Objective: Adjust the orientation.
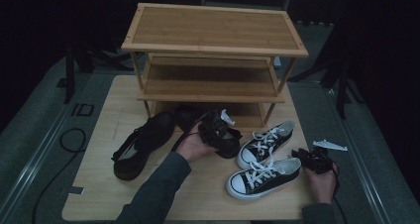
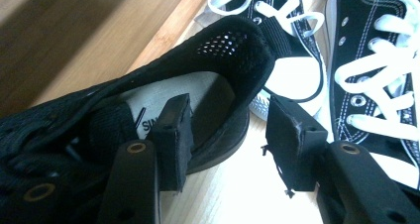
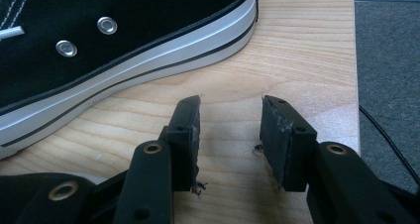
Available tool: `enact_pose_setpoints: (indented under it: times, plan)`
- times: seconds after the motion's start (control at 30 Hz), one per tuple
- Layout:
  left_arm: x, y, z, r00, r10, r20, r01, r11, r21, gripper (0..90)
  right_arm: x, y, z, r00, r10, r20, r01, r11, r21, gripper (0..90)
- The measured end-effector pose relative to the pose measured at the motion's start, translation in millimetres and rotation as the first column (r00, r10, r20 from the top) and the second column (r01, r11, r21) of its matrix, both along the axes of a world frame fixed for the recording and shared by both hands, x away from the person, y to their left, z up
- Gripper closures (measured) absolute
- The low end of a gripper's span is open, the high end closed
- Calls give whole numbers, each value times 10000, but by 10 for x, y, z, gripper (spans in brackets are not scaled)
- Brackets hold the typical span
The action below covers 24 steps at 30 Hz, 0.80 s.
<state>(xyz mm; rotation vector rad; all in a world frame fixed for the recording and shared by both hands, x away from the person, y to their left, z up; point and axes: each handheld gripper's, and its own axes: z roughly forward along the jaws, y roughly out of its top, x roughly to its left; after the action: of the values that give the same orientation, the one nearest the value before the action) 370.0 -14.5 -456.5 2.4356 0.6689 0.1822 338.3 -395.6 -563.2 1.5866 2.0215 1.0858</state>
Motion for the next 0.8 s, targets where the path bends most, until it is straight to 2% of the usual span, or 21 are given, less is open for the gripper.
enact_pose_setpoints:
  times: [0.07,0.13,0.23,0.3,0.53,0.8]
  plan:
    - [13,-33,-22,10000,43,-20,-42,9995,314,577,0,0,0,10000,1,2,-1,10000,-1,593]
    - [13,-53,-38,9998,187,63,-190,9983,552,685,0,0,0,10000,-1,1,1,10000,0,593]
    - [12,-15,-27,9997,232,17,-232,9987,451,822,0,0,0,10000,1,4,-1,10000,0,593]
    - [6,26,-21,9999,154,-39,-151,9987,484,860,0,0,0,10000,1,3,-1,10000,1,593]
    - [-154,158,-13,9999,-89,-58,92,9983,568,863,-1,1,1,10000,-16,-11,16,10000,8,593]
    - [-435,526,-20,9998,-129,-121,137,9979,639,841,-5,2,1,10000,-32,-29,32,10000,12,594]
